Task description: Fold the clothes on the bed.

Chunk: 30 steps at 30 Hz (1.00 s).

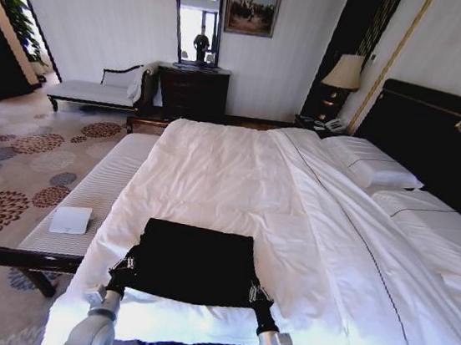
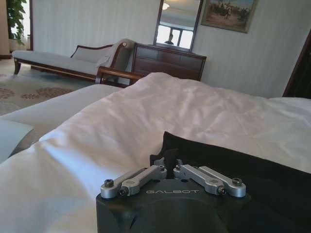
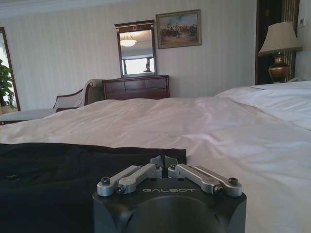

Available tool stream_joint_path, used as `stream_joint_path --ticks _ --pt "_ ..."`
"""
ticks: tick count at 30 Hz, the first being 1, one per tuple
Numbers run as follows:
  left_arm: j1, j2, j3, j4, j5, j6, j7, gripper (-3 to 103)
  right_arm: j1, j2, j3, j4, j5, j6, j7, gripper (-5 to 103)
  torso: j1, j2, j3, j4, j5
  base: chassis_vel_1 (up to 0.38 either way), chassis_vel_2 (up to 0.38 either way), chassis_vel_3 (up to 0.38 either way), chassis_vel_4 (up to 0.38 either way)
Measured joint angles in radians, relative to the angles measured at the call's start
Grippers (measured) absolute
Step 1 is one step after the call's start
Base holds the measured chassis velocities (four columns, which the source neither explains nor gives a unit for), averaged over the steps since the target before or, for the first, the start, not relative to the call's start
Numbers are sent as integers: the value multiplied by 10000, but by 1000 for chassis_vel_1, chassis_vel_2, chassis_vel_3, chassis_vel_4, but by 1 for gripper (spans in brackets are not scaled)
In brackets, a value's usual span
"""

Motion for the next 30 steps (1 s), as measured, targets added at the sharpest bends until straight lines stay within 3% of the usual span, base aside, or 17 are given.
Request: stream_joint_path --ticks 18,19,22,24,26,28,30 --pt "329 60 -55 -102 108 -62 62 -2 -123 95 -248 -52 -113 -65 44 0 0 0 0 0 0 0 0 0 0" --pt "332 60 -53 -99 83 -22 2 2 -151 100 -263 -27 -118 -79 51 0 0 0 0 0 0 0 0 0 0" --pt "351 110 -114 -85 -5 76 -81 13 -267 113 -282 53 -262 -131 53 15 0 0 0 0 0 0 0 0 0" --pt "385 134 -157 -99 -25 103 -90 19 -314 127 -262 92 -324 -131 53 15 0 0 -1 0 0 0 0 0 0" --pt "510 191 -259 -157 -44 132 -90 29 -459 167 -209 195 -368 -118 52 25 0 0 0 0 0 0 0 0 0" --pt "627 234 -343 -207 -42 133 -75 29 -558 191 -166 249 -356 -96 56 31 0 0 0 0 0 0 0 0 0" --pt "936 324 -593 -369 -114 133 -25 40 -776 208 -34 320 -297 -27 99 41 0 0 0 1 0 0 0 0 0"
